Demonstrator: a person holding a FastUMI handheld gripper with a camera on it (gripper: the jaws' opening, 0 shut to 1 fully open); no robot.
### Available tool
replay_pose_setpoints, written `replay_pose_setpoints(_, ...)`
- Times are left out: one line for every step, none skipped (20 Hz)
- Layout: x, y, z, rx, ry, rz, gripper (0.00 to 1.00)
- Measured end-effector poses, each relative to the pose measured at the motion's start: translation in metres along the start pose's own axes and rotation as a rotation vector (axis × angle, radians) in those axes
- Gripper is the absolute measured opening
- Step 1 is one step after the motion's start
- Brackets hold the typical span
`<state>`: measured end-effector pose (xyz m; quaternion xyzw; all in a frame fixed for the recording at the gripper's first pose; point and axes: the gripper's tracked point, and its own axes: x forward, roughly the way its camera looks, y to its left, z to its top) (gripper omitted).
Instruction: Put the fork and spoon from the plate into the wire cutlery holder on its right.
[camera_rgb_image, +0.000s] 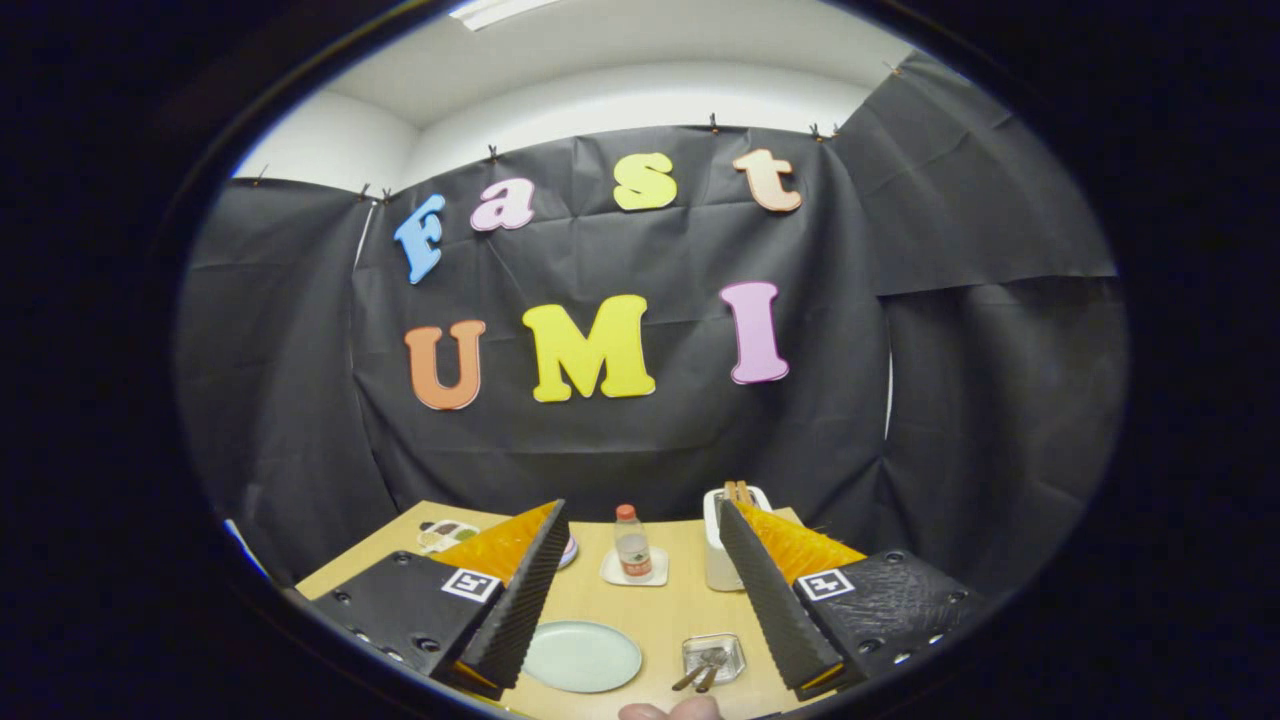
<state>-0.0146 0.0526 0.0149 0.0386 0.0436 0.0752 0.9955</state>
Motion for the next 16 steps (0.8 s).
replay_pose_setpoints(0.0001,0.0002,-0.0009,-0.002,0.001,-0.001,0.92)
replay_pose_setpoints(0.0009,-0.0006,-0.0019,-0.005,0.001,-0.003,0.92)
replay_pose_setpoints(0.0003,-0.0019,-0.0034,-0.009,0.004,-0.005,0.92)
replay_pose_setpoints(0.0003,-0.0021,-0.0039,-0.009,0.006,-0.006,0.92)
replay_pose_setpoints(0.0000,-0.0022,-0.0037,-0.007,0.005,-0.006,0.92)
replay_pose_setpoints(0.0014,-0.0029,-0.0028,-0.006,0.001,-0.006,0.92)
replay_pose_setpoints(0.0009,-0.0033,-0.0028,-0.006,-0.002,-0.007,0.92)
replay_pose_setpoints(0.0010,-0.0034,-0.0025,-0.005,-0.003,-0.008,0.92)
replay_pose_setpoints(0.0011,-0.0031,-0.0026,-0.006,-0.002,-0.008,0.92)
replay_pose_setpoints(0.0012,-0.0033,-0.0022,-0.006,-0.001,-0.009,0.92)
replay_pose_setpoints(0.0023,-0.0033,-0.0029,-0.009,0.000,-0.009,0.92)
replay_pose_setpoints(0.0016,-0.0037,-0.0019,-0.010,-0.001,-0.010,0.92)
replay_pose_setpoints(0.0017,-0.0035,-0.0014,-0.010,-0.005,-0.011,0.92)
replay_pose_setpoints(0.0017,-0.0028,-0.0007,-0.011,-0.005,-0.010,0.92)
replay_pose_setpoints(0.0033,-0.0019,-0.0021,-0.012,-0.003,-0.007,0.92)
replay_pose_setpoints(0.0034,-0.0007,-0.0013,-0.012,-0.002,-0.004,0.92)
